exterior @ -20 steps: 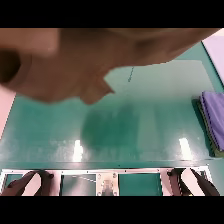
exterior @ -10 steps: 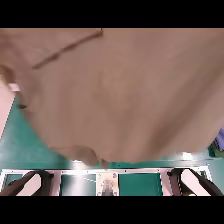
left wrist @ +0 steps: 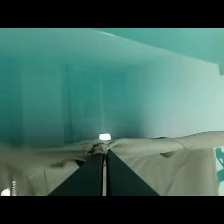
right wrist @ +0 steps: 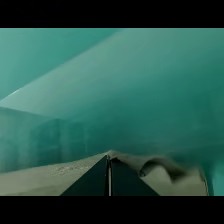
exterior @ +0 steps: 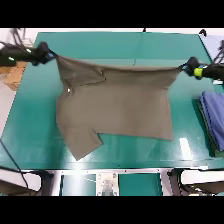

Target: Fold the shirts.

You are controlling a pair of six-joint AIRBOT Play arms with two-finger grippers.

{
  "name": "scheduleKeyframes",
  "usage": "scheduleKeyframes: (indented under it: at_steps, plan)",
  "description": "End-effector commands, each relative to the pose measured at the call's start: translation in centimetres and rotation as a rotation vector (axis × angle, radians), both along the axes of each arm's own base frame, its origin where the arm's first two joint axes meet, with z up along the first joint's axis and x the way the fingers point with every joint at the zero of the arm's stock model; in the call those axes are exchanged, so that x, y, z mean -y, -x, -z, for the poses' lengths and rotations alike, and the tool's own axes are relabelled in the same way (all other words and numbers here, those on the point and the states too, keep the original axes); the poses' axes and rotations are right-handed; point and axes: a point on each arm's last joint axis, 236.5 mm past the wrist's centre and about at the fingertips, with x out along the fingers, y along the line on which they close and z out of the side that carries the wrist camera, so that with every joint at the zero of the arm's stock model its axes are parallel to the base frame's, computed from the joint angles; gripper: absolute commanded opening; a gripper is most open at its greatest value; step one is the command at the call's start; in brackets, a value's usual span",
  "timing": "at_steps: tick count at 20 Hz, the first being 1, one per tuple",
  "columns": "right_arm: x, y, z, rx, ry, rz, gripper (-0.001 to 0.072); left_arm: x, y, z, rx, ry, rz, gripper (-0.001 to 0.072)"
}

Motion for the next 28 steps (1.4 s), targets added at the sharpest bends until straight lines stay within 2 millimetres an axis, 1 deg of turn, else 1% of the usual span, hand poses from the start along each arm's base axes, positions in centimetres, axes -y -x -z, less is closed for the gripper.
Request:
scheduleKeyframes:
  at_steps: [1, 2, 3, 4, 5, 7, 9, 10, 11, 14, 16, 19, 21, 25, 28]
  plan:
    - [-0.5, -2.7, 7.4, -0.101, -0.127, 0.014, 0.0016, -0.5, -2.9, 8.7, -0.092, 0.047, -0.066, 0.0022]
    - [-0.7, -3.6, 7.6, -0.094, -0.158, 0.015, 0.0016, -0.7, -3.3, 9.6, -0.099, 0.052, -0.084, 0.0022]
    - [-0.8, -4.4, 7.6, -0.087, -0.175, 0.011, 0.0016, -0.9, -3.7, 10.0, -0.097, 0.051, -0.092, 0.0022]
    - [-1.0, -5.2, 7.4, -0.084, -0.185, 0.012, 0.0016, -1.1, -4.3, 9.7, -0.082, 0.048, -0.098, 0.0022]
    - [-1.1, -5.9, 6.9, -0.067, -0.181, 0.006, 0.0016, -1.3, -4.9, 8.7, -0.054, 0.043, -0.102, 0.0022]
    - [-1.4, -7.1, 5.2, -0.028, -0.17, -0.008, 0.0016, -1.6, -6.1, 6.3, 0.005, 0.036, -0.104, 0.0022]
    - [-1.7, -7.3, 3.7, -0.007, -0.165, -0.039, 0.0015, -1.3, -6.0, 4.7, 0.018, 0.037, -0.073, 0.0022]
    - [-1.7, -6.8, 3.2, -0.012, -0.159, -0.064, 0.0016, -1.3, -5.6, 4.5, 0.002, 0.024, -0.053, 0.0022]
    - [-1.4, -6.0, 3.4, -0.037, -0.138, -0.083, 0.0015, -1.2, -4.8, 4.8, -0.026, 0.002, -0.024, 0.0022]
    - [0.1, -2.0, 5.7, -0.197, -0.012, -0.145, 0.0015, -1.3, -1.6, 7.5, -0.176, -0.068, 0.047, 0.0023]
    - [0.5, 0.5, 7.1, -0.285, 0.043, -0.172, 0.0014, -1.6, 0.8, 9.1, -0.28, -0.112, 0.095, 0.0022]
    - [-0.1, 3.5, 8.8, -0.356, 0.047, -0.181, 0.0015, -2.9, 4.0, 11.2, -0.421, -0.202, 0.139, 0.0022]
    - [-0.2, 5.3, 9.8, -0.391, 0.066, -0.191, 0.0014, -3.3, 5.0, 11.6, -0.459, -0.227, 0.153, 0.0022]
    - [-1.0, 7.3, 11.8, -0.449, 0.039, -0.2, 0.0014, -2.9, 5.2, 12.0, -0.477, -0.223, 0.15, 0.0022]
    - [-1.6, 8.2, 12.8, -0.475, 0.028, -0.209, 0.0014, -1.7, 6.6, 14.1, -0.532, -0.221, 0.176, 0.0023]
